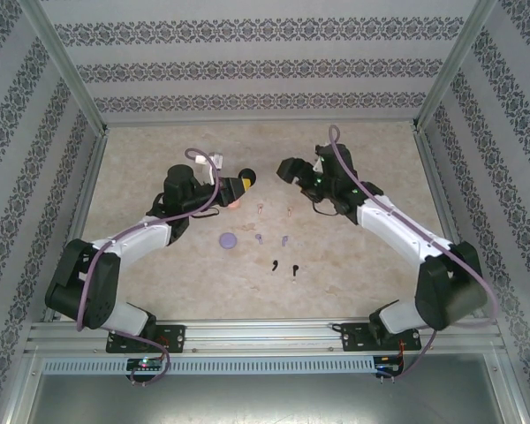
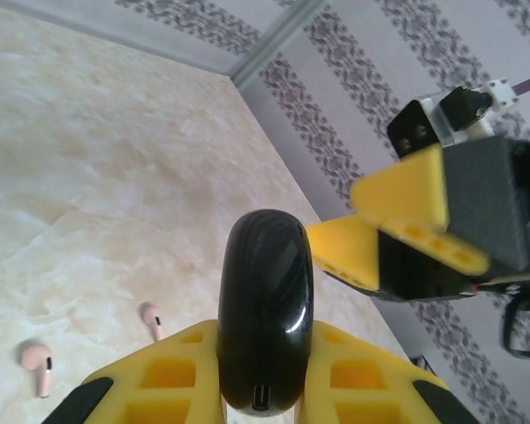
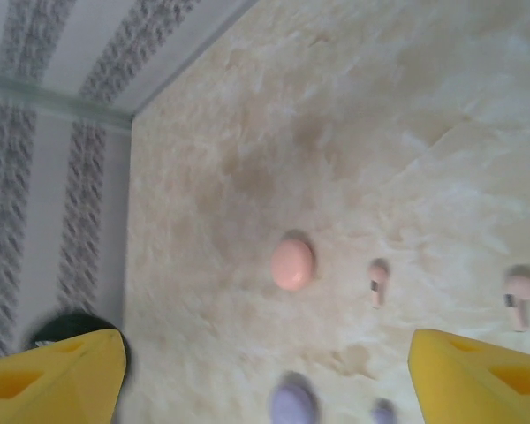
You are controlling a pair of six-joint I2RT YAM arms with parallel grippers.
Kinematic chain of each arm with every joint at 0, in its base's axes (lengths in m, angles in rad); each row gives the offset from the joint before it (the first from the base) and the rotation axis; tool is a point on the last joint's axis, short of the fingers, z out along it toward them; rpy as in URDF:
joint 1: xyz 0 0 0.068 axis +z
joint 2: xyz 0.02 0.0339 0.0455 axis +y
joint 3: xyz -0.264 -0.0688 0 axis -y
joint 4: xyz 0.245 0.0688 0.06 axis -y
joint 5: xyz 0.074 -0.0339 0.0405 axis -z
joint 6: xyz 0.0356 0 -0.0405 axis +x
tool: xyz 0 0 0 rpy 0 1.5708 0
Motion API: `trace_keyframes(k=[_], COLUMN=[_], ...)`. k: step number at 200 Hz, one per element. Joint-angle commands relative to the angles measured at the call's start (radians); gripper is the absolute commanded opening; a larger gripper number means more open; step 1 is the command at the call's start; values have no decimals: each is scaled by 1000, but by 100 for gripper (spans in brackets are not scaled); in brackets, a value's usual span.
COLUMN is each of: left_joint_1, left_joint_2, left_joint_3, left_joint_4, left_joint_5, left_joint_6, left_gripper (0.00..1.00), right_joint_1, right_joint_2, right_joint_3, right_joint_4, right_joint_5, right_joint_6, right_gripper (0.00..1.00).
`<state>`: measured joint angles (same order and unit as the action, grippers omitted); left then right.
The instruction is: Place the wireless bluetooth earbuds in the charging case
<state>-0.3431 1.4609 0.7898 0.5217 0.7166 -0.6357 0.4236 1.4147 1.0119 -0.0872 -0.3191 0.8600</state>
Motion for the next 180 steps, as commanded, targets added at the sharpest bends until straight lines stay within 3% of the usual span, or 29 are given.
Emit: trace_keyframes(k=[1,49,180], left_joint_1=[15,15,-6], left_joint_2=[-11,35,73], left_joint_3=[79,158,209], left_joint_4=[-175,-262,-244], left_joint_5=[171,275,296], left_joint_6=[110,130,108], left_gripper=[0,0,0], right_joint_1=[-2,16,39], right_joint_2=[-71,-59,89], right_joint_3=[-63,-33,41], right_joint_4=[86,90,126], right_joint_5=[-180,-286,-244], right_joint_6=[-296,-374,-350], right_gripper=[82,78,68])
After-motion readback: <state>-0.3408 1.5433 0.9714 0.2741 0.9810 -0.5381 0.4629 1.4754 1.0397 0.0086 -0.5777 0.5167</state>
